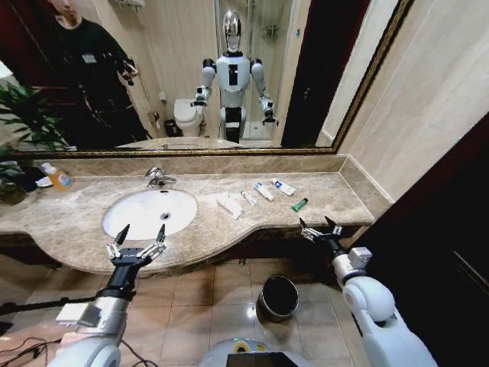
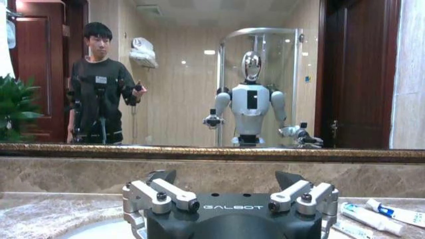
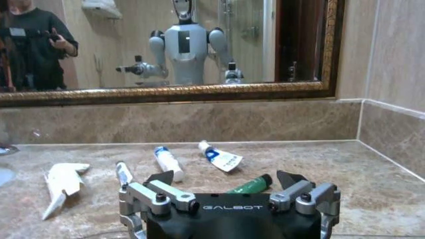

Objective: Pick up the trash from the sink and place it in the trash bin.

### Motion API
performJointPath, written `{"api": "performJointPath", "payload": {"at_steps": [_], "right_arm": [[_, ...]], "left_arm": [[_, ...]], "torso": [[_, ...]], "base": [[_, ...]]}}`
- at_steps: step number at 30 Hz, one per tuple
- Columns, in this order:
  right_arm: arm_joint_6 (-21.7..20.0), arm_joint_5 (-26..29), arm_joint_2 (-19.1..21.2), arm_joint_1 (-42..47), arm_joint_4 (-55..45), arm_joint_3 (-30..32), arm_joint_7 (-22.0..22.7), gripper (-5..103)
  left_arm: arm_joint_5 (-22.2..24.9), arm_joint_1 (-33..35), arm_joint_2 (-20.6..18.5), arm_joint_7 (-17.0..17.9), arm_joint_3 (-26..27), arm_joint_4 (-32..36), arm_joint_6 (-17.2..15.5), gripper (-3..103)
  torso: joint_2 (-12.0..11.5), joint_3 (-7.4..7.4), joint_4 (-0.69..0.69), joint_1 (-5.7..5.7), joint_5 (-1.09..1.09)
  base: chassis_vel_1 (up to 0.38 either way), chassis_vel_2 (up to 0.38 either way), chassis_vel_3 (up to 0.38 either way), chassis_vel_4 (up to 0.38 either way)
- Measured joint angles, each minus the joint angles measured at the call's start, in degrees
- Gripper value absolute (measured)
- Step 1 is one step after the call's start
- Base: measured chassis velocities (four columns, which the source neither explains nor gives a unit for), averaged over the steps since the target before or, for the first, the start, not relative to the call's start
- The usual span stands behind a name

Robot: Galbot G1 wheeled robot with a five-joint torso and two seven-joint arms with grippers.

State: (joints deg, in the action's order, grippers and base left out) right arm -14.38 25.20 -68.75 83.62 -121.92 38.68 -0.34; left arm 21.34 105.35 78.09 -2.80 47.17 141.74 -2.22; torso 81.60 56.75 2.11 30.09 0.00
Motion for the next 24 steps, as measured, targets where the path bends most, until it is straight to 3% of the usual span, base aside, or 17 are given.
{"api": "performJointPath", "payload": {"at_steps": [12,24], "right_arm": [[-1.07,3.23,1.51,-1.06,-0.29,-0.50,0.37,100],[-5.74,5.03,3.63,-5.28,1.69,-2.79,2.98,100]], "left_arm": [[0.00,0.00,0.00,0.00,0.00,0.00,0.00,100],[0.00,0.00,0.00,0.00,0.00,0.00,0.00,100]], "torso": [[0.00,0.00,0.00,0.00,0.00],[0.00,0.00,0.00,0.00,0.00]], "base": [[0.000,0.000,0.000,0.000],[0.000,0.000,0.000,0.000]]}}
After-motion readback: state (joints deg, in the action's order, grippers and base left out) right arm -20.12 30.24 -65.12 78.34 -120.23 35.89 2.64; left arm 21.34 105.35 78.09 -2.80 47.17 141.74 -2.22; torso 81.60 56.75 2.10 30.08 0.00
